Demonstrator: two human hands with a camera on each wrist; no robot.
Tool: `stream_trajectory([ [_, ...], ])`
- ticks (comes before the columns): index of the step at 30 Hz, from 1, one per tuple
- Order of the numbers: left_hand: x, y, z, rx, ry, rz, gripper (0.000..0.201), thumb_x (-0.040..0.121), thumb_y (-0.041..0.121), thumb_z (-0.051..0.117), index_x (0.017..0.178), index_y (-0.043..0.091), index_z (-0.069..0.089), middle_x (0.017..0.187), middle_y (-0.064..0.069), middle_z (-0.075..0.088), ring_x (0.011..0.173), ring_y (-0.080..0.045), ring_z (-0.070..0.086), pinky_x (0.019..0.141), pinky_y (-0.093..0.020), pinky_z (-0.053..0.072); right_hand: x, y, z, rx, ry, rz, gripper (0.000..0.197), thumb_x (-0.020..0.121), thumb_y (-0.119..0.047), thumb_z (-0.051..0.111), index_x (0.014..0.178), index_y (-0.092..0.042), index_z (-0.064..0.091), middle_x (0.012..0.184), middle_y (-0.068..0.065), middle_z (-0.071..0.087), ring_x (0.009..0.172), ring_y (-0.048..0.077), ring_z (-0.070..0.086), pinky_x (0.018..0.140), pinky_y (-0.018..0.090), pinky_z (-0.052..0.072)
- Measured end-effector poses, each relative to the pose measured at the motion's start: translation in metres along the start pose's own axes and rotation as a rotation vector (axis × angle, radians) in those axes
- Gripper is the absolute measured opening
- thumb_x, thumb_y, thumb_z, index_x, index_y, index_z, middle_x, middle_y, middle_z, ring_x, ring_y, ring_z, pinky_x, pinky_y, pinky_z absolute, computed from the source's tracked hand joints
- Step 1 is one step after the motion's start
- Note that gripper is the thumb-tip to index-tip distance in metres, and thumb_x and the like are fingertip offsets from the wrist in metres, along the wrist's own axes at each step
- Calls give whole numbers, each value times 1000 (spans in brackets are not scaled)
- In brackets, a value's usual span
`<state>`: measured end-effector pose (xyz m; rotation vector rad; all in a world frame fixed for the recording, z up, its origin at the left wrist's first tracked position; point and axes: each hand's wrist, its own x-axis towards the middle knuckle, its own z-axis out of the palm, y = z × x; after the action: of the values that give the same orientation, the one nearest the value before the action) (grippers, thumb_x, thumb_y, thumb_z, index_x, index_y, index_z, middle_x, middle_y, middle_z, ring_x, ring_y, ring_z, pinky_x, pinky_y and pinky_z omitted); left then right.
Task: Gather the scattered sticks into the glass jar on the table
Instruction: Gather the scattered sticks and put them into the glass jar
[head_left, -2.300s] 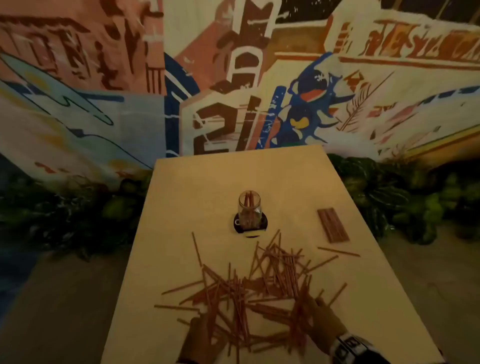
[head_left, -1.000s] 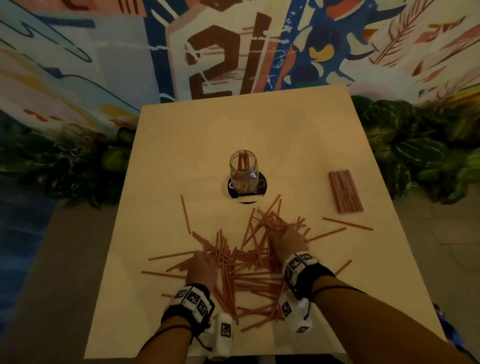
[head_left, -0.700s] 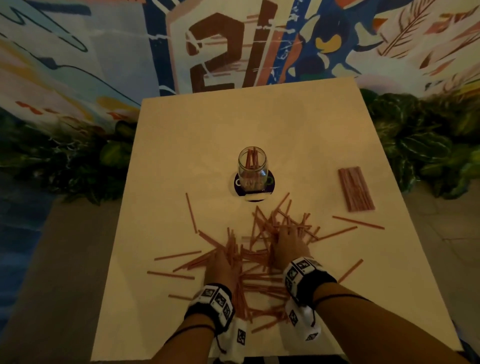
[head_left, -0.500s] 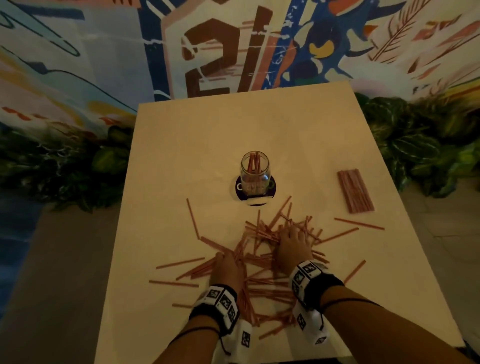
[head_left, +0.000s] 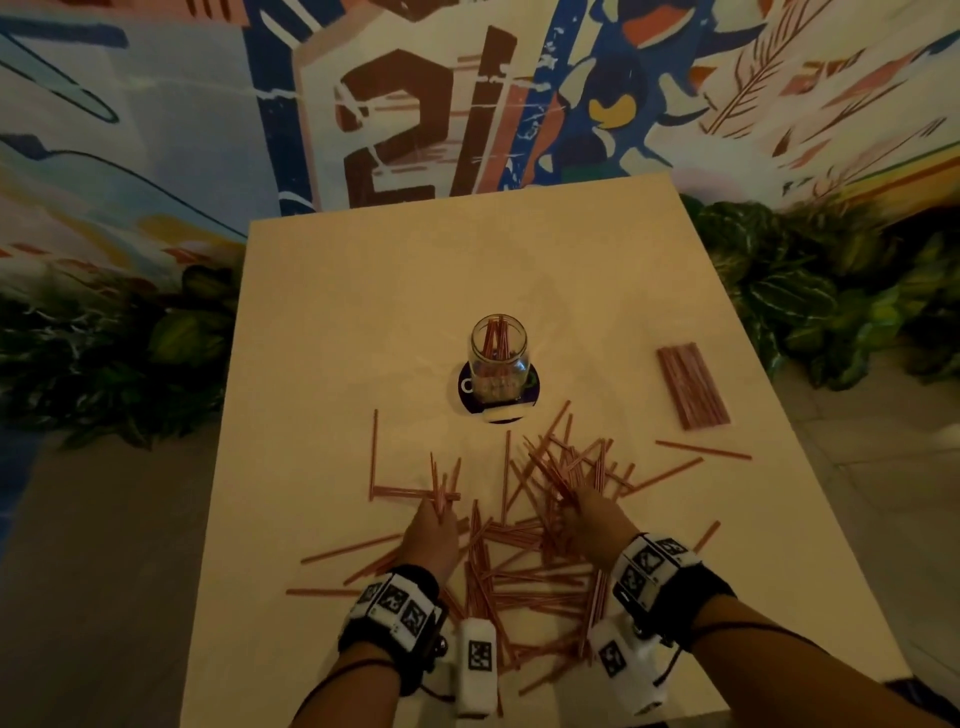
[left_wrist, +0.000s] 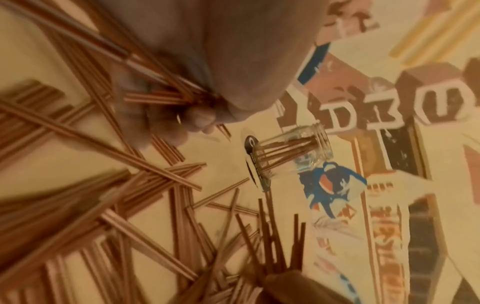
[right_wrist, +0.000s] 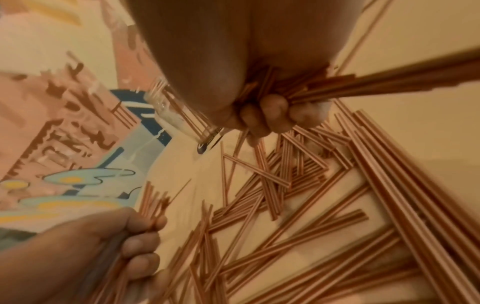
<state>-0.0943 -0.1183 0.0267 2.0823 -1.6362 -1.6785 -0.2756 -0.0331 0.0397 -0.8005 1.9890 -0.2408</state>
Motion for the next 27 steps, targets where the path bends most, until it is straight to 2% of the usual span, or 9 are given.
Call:
stream_trajectory([
  [2,-2,2,3,-120,-38,-96,31,97,27,35,115,9,51,97,-7,59,72,-24,55,48,-26,44,2,4,1,51,-38,10,20,93,-23,44,87,-7,55,84,13,62,74,25,58,65,32,47],
  [3,-3,2,3,-197,-60,-144,28,95,25,37,108,7,53,79,-5,53,57,-20,47,43,-23,35,1,5,0,67,-73,-1,24,94,-26,44,82,-8,55,74,7,59,64,20,54,58,28,44],
  [6,-10,-1,-1,-363,-158,-237,23,92,31,47,87,9,52,54,2,29,41,-12,25,41,-21,23,-3,4,-5,23,-200,-68,33,95,-33,46,69,-15,53,57,-4,46,48,8,42,46,16,33],
  [11,-15,1,-4,-206,-162,-116,38,90,47,48,71,15,54,42,5,32,38,-15,30,46,-24,32,-6,7,-11,162,-375,-127,32,93,-40,47,72,-18,54,55,-6,42,44,7,38,46,21,34],
  [17,-32,23,23,-378,-297,19,58,68,70,58,88,16,58,48,8,31,40,-10,26,42,-24,27,-17,-8,-2,225,-378,-191,31,97,-34,41,70,-21,48,53,-3,40,45,10,38,48,23,35],
  [21,-33,32,38,-324,-281,72,47,72,51,69,94,10,62,59,4,53,38,-3,47,38,-21,37,-18,-13,14,127,-264,-305,22,98,-24,38,102,-11,55,67,1,52,56,13,49,54,18,42],
  [23,-35,35,43,-283,-273,83,53,67,50,74,97,7,64,77,-4,66,57,-11,60,46,-24,45,-17,-11,24,46,-215,-326,20,97,-18,40,109,-11,54,82,2,59,72,18,56,66,23,43],
  [25,-32,34,49,-286,-232,81,47,69,42,77,99,7,66,92,-9,70,81,-21,66,61,-29,52,-18,-11,31,-35,-194,-314,24,97,-16,40,112,-6,56,90,8,60,78,23,55,65,22,38],
  [27,-30,33,54,-249,-182,73,32,78,37,72,90,9,68,90,-9,71,89,-25,66,76,-36,55,-18,-11,34,4,-164,-296,29,98,-17,38,118,-2,53,93,11,61,75,19,52,60,19,37],
])
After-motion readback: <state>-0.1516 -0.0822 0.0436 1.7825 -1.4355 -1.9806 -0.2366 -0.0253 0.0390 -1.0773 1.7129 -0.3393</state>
